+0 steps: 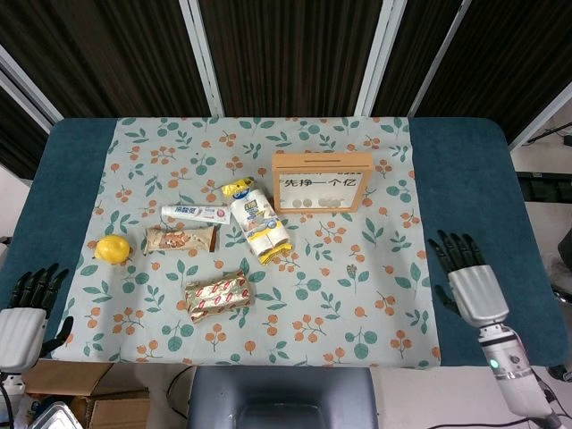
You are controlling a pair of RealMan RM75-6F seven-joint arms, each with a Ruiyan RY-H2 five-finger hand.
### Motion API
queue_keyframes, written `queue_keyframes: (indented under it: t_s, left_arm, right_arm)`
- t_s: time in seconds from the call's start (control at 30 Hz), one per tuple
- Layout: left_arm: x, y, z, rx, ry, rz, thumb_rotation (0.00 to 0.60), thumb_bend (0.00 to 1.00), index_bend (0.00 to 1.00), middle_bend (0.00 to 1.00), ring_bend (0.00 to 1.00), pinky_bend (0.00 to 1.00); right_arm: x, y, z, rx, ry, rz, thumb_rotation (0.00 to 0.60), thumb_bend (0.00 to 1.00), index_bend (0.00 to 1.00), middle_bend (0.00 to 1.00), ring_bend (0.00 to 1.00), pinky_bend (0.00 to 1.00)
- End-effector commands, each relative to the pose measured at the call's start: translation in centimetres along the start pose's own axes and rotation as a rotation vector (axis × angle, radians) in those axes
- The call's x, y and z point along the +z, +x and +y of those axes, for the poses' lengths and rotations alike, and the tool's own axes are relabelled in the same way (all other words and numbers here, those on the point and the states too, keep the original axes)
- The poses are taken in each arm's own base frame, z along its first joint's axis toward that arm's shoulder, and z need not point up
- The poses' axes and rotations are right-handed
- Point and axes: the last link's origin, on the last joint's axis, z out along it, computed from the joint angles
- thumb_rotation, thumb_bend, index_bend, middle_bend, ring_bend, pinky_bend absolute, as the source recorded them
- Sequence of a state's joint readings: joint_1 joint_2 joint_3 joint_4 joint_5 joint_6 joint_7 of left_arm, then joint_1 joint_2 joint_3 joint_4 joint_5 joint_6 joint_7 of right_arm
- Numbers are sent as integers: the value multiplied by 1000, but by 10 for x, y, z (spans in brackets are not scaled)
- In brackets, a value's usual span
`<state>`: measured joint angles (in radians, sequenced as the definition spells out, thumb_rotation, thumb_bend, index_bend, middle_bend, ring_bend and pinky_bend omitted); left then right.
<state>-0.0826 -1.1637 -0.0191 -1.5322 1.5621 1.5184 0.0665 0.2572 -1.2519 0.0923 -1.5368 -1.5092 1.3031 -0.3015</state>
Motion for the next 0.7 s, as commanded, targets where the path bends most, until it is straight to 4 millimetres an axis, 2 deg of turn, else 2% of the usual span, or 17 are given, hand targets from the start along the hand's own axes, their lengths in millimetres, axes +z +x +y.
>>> queue_keyframes:
  t_s: [0.03, 0.27, 0.47, 0.57, 0.7]
  left_arm:
    - [-1, 0, -1, 5, 5, -1, 600, 398, 0, 0, 0, 0]
    - [0, -1, -1, 5, 6, -7, 600, 399, 0, 0, 0, 0]
    - [1, -2, -1, 7, 4, -9, 600, 399, 0, 0, 0, 0]
    - [0, -3, -3, 8, 12, -12, 600, 399, 0, 0, 0, 0]
    - [-1, -5, -4, 3, 8, -13, 600, 399, 0, 0, 0, 0]
  right_arm:
    - [39, -14, -26, -33, 41, -57, 600, 515, 0, 0, 0, 0]
    - [68, -42, -59, 13, 96, -133, 600, 515, 29, 0, 0, 0]
    - [76, -54, -68, -4, 96, -147, 600, 515, 85, 0, 0, 0]
    - [81, -64, -82, 7, 113, -147, 600, 515, 190, 0, 0, 0]
    - [86, -73, -88, 16, 113, -138, 600, 515, 320, 0, 0, 0]
